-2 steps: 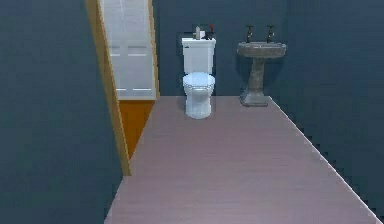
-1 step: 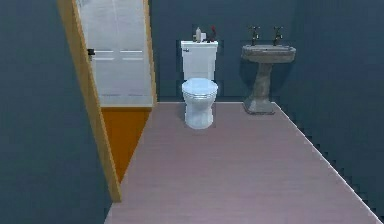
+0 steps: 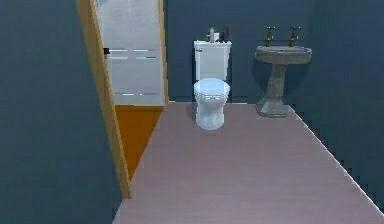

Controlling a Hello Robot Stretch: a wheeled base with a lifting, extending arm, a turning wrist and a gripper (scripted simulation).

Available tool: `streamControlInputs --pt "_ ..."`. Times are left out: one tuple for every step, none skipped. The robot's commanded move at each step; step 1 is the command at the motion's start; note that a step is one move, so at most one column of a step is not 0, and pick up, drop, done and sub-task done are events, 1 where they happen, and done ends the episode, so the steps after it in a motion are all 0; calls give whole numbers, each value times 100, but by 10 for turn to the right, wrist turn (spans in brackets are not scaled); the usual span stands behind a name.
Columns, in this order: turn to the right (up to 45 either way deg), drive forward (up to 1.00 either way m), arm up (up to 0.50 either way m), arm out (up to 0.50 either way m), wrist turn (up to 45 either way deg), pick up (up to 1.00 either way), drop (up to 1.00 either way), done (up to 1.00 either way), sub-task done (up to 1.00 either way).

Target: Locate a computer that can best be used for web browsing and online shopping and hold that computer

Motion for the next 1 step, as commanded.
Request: streamControlInputs --pt "0 100 0 0 0 0 0 0 0"
